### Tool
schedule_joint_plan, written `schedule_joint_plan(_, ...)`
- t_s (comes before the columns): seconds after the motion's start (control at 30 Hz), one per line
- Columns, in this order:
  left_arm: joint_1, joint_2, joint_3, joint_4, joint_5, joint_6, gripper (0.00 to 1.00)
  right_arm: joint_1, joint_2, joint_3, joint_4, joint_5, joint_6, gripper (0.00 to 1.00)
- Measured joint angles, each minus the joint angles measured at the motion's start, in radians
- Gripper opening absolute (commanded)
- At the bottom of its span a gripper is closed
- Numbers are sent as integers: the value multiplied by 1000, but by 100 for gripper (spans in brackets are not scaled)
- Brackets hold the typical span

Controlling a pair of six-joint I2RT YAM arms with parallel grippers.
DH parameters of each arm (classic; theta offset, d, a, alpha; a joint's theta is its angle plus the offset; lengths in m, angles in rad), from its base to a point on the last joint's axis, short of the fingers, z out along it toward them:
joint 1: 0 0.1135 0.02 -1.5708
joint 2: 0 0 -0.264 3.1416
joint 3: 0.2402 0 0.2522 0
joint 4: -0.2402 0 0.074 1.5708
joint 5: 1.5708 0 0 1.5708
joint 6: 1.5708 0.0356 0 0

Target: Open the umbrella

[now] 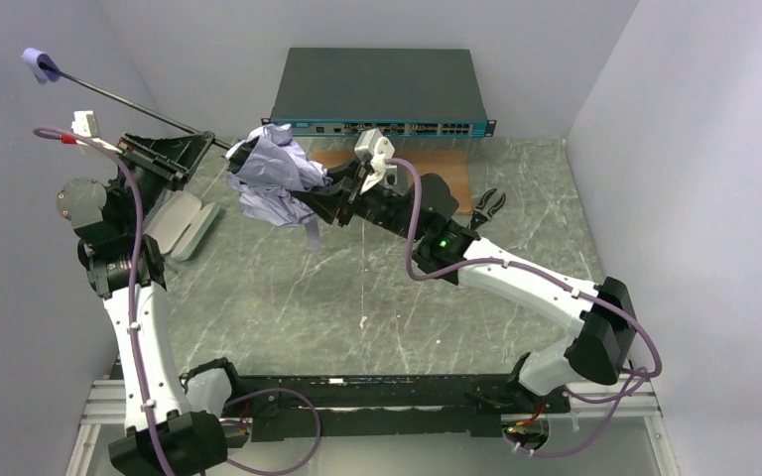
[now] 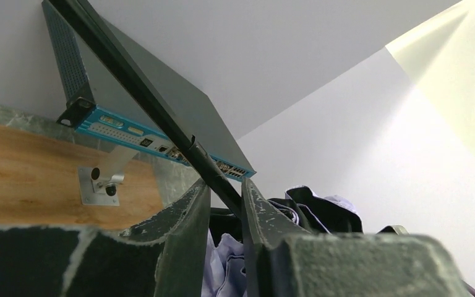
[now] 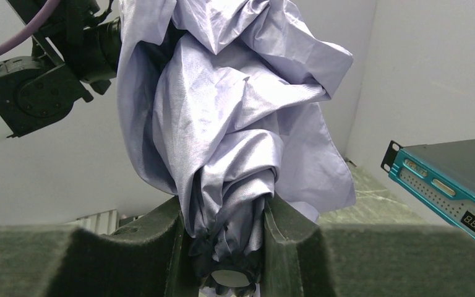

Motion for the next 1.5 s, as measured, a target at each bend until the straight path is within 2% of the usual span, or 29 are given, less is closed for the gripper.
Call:
schedule_joint_plan(0.07, 0, 2, 0, 15, 2, -2, 24, 0, 0, -7, 14, -2, 0, 0)
schedule_joint_plan(0.13, 0, 5, 0, 26, 5, -6, 3, 0, 0, -13, 27, -4, 0, 0)
schedule_joint_plan(0.17, -1, 6, 0, 29, 7, -14, 0, 0, 0, -15, 29, -5, 0, 13)
schedule_joint_plan(0.2, -1, 7, 0, 32, 8, -28, 0, 0, 0, -18, 29, -6, 0, 19)
schedule_joint_plan(0.27, -2, 8, 0, 46, 8, -48, 0, 0, 3, -28, 26, -12, 0, 26)
schedule_joint_plan(0.3, -2, 8, 0, 55, 9, -48, 0, 0, 5, -34, 23, -15, 0, 33)
schedule_joint_plan(0.33, -2, 8, 0, 64, 15, -44, 0, 0, 5, -39, 19, -19, 0, 45)
schedule_joint_plan(0.4, -6, 8, 0, 72, 26, -21, 0, 0, -2, -50, 2, -29, -3, 76)
schedule_joint_plan(0.47, -16, 7, 1, 71, 35, 29, 0, -1, -26, -70, -36, -37, -8, 99)
schedule_joint_plan(0.5, -28, 8, 2, 68, 43, 83, 0, -3, -47, -82, -65, -47, -16, 100)
schedule_joint_plan(0.63, -107, 1, 2, 7, 47, 282, 0, -19, -167, -106, -220, -83, -55, 100)
schedule_joint_plan(0.77, -298, -26, 3, -124, 39, 524, 0, -77, -290, -106, -362, -124, -85, 96)
schedule_joint_plan(0.87, -411, -43, 3, -180, 47, 652, 0, -138, -326, -87, -434, -155, -93, 86)
schedule_joint_plan(0.97, -492, -45, 2, -208, 50, 756, 0, -174, -293, -35, -479, -187, -95, 77)
schedule_joint_plan(1.03, -542, -37, 2, -216, 50, 815, 0, -175, -261, -14, -484, -214, -83, 67)
schedule_joint_plan(1.23, -695, 2, 23, -287, 49, 982, 0, -161, -163, 6, -483, -292, -31, 47)
schedule_joint_plan(1.37, -744, 6, 44, -334, 48, 1069, 0, -150, -140, 8, -560, -317, -71, 33)
schedule_joint_plan(1.5, -747, -6, 59, -359, 40, 1143, 0, -149, -191, -29, -719, -342, -180, 29)
